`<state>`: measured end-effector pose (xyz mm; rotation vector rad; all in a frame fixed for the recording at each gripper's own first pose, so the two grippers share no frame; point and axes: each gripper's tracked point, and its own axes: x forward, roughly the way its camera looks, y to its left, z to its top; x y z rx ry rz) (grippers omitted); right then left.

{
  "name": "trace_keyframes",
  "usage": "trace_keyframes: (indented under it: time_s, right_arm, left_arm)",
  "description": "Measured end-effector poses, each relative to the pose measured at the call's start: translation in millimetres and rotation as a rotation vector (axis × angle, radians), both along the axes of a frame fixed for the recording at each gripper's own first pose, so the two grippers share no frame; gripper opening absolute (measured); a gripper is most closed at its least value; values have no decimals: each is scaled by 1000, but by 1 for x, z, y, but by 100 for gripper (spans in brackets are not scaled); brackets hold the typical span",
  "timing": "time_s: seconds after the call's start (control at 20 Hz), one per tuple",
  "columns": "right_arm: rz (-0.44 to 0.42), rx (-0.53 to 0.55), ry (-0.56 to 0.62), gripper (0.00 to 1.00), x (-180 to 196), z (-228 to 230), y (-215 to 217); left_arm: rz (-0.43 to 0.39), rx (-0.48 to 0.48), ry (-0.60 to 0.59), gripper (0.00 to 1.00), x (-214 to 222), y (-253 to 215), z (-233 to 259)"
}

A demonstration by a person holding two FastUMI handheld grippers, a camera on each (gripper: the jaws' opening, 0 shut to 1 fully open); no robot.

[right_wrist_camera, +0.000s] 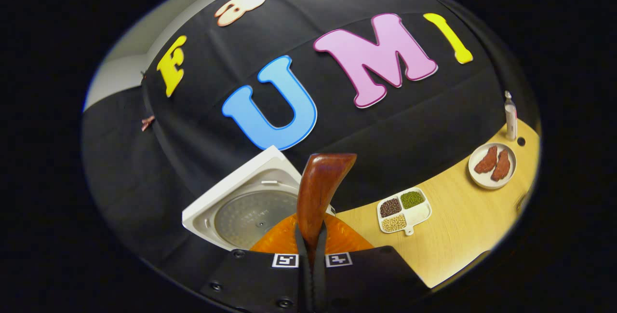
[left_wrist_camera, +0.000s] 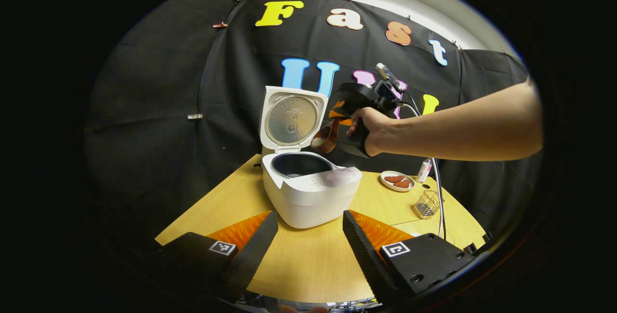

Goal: Close the left gripper, press the button to open the rice cooker; take a wooden spoon from the chopstick holder with the right hand, scoop a spoonful of rice and pour it into the rice cooker, then put the wooden spoon back into the chopstick holder.

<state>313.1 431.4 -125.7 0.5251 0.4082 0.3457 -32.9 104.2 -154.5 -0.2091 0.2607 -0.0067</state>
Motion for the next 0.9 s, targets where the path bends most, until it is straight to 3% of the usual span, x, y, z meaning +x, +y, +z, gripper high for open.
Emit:
trace_keyframes:
  time_s: [0.35, 0.9]
  right_arm:
    - [73, -163, -12, 6, 3, -29, 27]
    - [331, -544, -263, 6, -17, -23, 77]
  left_arm:
    - [9, -35, 19, 94, -7, -1, -13]
    - [17, -48, 30, 94, -8, 2, -18]
